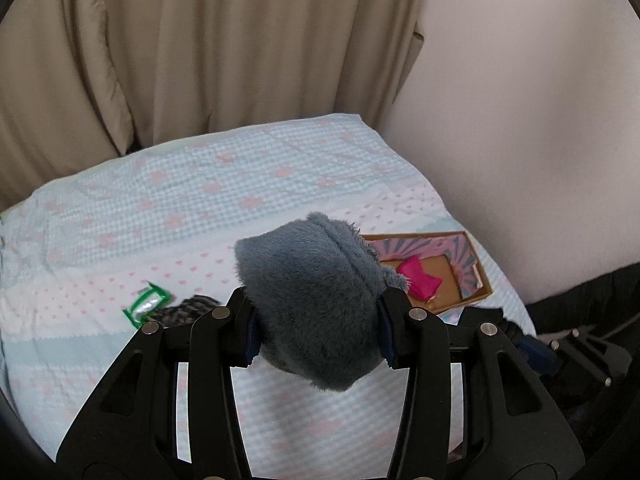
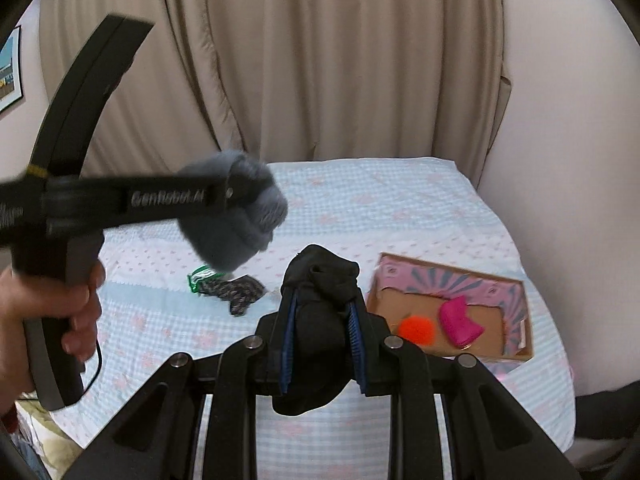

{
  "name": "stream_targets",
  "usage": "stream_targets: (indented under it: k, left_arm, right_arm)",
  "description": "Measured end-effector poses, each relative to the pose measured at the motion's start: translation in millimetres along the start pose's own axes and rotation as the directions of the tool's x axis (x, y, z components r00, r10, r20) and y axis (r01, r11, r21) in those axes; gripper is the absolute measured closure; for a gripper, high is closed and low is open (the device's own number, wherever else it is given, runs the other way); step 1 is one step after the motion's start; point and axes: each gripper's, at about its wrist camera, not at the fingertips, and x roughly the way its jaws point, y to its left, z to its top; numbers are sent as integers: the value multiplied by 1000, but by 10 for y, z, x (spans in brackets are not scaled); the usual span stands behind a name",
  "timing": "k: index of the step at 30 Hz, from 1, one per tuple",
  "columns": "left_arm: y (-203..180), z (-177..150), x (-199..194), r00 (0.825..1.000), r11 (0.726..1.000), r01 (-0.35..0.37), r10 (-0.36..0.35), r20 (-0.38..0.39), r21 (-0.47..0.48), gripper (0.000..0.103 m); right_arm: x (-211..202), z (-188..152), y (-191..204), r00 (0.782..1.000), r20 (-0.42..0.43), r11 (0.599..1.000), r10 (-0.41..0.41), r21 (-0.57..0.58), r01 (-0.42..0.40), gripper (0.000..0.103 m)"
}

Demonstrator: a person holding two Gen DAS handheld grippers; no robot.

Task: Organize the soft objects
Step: 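Carry the grey sock and black sock into the box and release both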

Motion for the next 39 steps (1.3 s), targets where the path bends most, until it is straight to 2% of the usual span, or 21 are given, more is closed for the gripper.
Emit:
stream_targets:
  k: [7,12,17,22,26,29,32,35,39]
  left_arm:
    - [-716,90,357,1000,1000,-6,6,-1,-24,62]
    - [-1152,122,760,999,1000,-6,5,-39,-29,62]
    - [-1444,89,1233,994,1000,-15,12,-105,-23,62]
    - [-1562,59,1746,985,1000,-26,23,-170,-13,62]
    - [-1570,47,2262,969,999,-27,21,-245,-23,62]
    - [-1562,24,2630,951,998,-55,56,-305,12,62]
    - [-1525,-53,2910,935,997,-70,80,-346,40,62]
    - [-1464,-168,3199,911,994,-99,112,-396,53,60]
    - [-1407,-293,3414,889,991,-114,136,-438,75,60]
  right_arm:
    - [-9,76,-884,1000,-8,1000,-3,1,3,81]
    - [134,66,-1476,999,-44,1000,-18,23,19,81]
    - [362,53,-2011,995,-94,997,-24,77,32,81]
    - [755,25,-2486,988,-156,989,-19,140,41,81]
    - [1106,-2,-2795,979,-202,980,1,193,39,81]
    - [1400,-53,-2953,968,-249,974,20,222,37,81]
    - [1652,-110,-3060,956,-289,967,40,251,35,81]
    - [1904,-189,-3165,946,-320,962,51,270,40,81]
    - [2162,-303,-3266,924,-374,951,76,305,45,81]
